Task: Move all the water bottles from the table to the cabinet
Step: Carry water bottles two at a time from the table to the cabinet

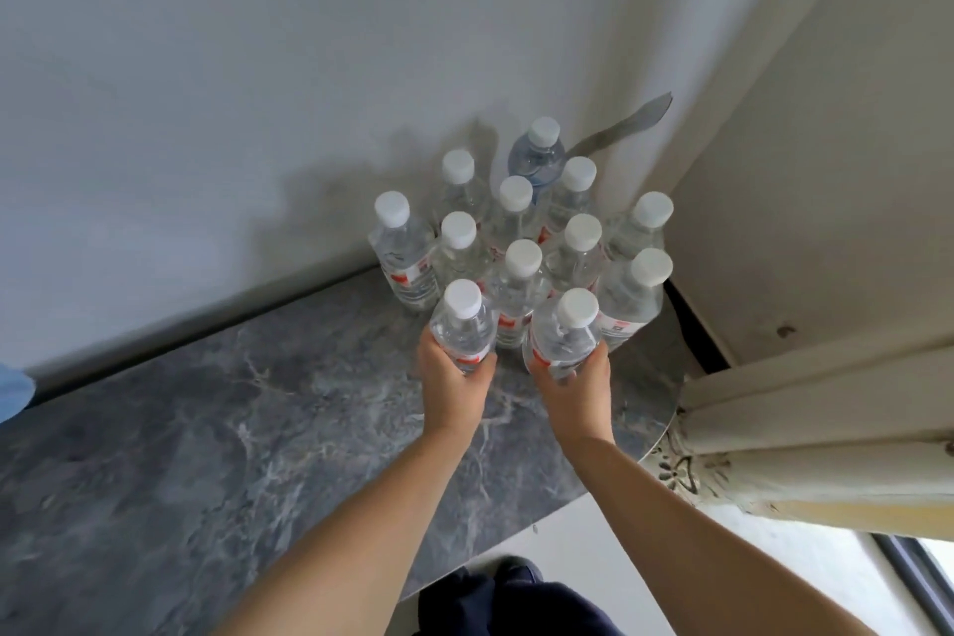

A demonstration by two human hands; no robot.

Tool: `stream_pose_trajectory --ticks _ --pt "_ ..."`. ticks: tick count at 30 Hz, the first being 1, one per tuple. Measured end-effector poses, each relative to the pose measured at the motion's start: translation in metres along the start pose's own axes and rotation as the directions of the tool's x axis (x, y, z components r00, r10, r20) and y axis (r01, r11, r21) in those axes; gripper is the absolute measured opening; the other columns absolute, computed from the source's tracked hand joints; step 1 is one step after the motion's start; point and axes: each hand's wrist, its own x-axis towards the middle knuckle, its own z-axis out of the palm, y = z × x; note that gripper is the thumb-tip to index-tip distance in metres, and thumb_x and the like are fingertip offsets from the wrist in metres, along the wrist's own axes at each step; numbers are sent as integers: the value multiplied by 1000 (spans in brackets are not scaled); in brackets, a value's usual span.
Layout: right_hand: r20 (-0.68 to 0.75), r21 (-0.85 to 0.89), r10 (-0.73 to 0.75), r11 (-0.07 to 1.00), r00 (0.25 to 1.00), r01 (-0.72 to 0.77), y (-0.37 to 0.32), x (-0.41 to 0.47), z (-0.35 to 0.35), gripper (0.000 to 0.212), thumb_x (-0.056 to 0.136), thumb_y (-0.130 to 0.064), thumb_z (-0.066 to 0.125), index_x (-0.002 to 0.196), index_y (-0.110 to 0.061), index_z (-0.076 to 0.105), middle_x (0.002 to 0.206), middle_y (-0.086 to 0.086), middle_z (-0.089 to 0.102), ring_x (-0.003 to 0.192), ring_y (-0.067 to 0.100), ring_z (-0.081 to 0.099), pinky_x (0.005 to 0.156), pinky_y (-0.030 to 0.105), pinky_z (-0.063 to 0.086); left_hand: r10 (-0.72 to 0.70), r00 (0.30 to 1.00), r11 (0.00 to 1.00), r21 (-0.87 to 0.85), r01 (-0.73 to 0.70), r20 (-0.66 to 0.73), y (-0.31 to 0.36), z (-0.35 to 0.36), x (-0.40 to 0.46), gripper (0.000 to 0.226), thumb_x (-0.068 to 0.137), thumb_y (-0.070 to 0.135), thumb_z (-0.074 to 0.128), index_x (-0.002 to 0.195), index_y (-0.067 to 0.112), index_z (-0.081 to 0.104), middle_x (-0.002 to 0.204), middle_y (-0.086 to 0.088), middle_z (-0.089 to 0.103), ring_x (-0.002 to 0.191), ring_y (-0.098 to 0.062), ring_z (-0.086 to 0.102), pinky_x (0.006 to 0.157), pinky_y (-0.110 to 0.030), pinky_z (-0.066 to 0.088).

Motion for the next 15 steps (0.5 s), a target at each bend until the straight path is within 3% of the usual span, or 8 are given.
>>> stream_pose_trajectory --ticks 4,8,11,15 --pt "59 -111 60 992 996 -53 -15 -14 -12 86 80 -22 76 149 -19 25 146 7 33 132 27 42 109 43 38 -97 992 995 8 97 79 4 -7 -3 86 59 20 85 134 15 42 127 -9 58 118 -24 58 102 -48 48" --pt "112 -184 100 980 989 -78 -47 -41 -37 90 82 -26 74 152 -22 17 153 7 22 138 27 34 111 40 33 -202 969 977 91 191 142 60 -35 -30 106 65 21 86 149 21 22 144 -11 41 134 -27 43 112 -47 38" --pt "121 -247 109 966 987 -77 -86 -68 -63 88 83 -29 74 151 -21 18 153 9 22 138 27 34 109 39 34 -263 952 951 206 230 153 115 -67 -48 102 78 20 78 154 16 9 154 -13 25 142 -27 31 111 -34 32" --pt "185 -361 75 932 980 -3 -135 -99 -93 85 83 -32 72 150 -22 21 151 10 26 136 27 35 108 40 35 -238 957 927 333 173 164 172 -104 -61 90 84 27 71 153 18 14 152 -13 28 139 -26 34 106 -34 36"
